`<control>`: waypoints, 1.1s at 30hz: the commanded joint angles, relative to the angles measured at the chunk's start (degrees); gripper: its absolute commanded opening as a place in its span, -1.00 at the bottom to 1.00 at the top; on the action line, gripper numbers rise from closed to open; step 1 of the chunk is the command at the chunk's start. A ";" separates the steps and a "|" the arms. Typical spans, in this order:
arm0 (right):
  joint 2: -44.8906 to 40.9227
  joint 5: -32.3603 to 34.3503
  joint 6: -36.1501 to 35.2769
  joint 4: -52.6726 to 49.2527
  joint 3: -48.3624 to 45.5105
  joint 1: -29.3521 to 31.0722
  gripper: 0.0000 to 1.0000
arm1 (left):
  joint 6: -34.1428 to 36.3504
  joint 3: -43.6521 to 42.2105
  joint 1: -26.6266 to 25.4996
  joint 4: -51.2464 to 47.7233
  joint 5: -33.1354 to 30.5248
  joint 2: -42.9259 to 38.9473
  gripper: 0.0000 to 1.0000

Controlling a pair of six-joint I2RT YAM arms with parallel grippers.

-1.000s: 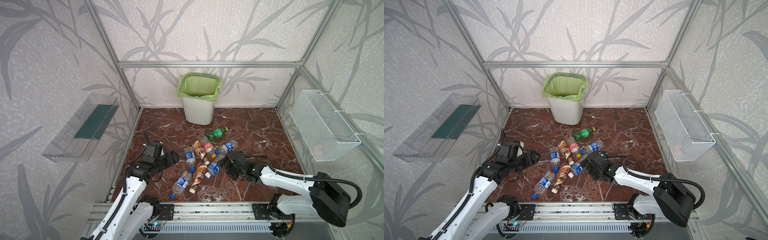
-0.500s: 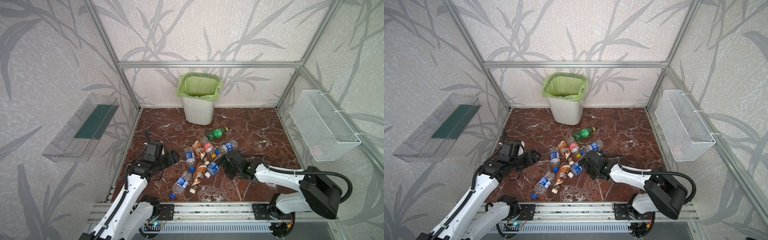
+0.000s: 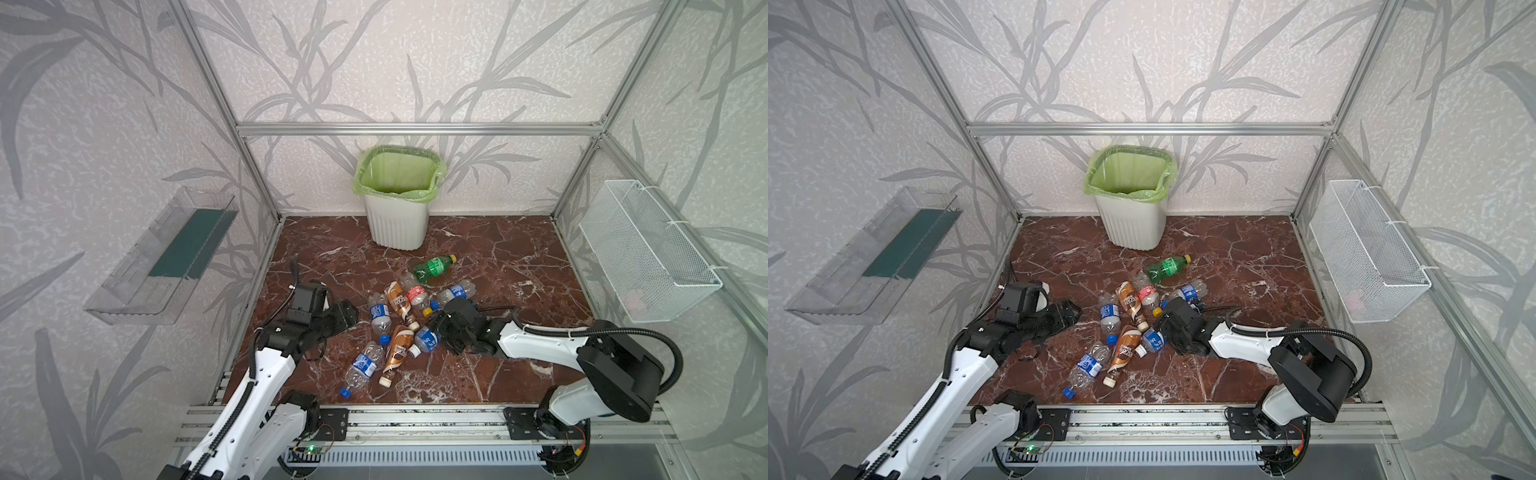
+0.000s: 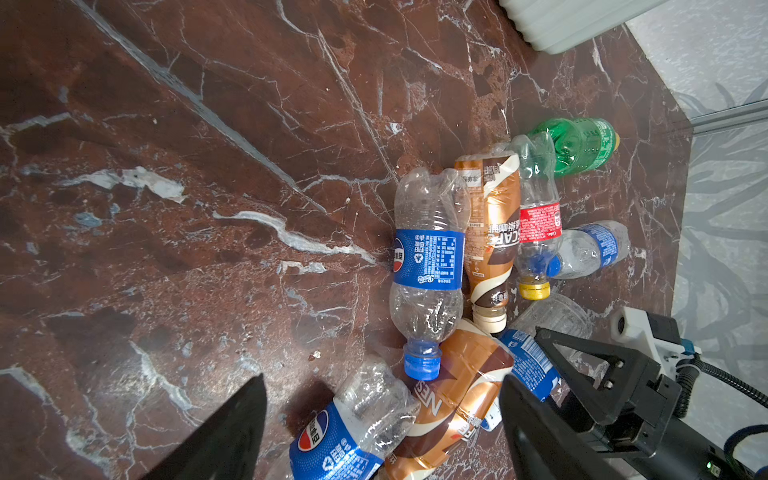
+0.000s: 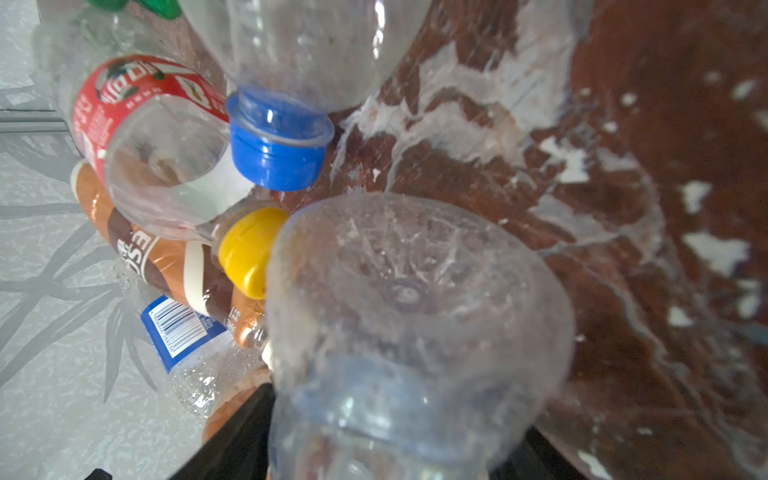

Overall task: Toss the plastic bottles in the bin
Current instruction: 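Lower the right gripper and close it on the clear blue-labelled bottle, then lift the blue-labelled bottle with the right gripper over the bin and release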

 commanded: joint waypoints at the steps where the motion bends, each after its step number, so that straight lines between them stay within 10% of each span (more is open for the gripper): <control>1: -0.83 0.30 -2.51 -3.62 1.68 -0.39 0.41 | 0.67 0.82 0.03 -0.44 -0.76 -0.53 0.74; 33: -11.14 0.09 -24.78 -28.78 4.71 -1.30 0.25 | -1.07 2.35 0.03 0.16 -1.08 2.48 0.74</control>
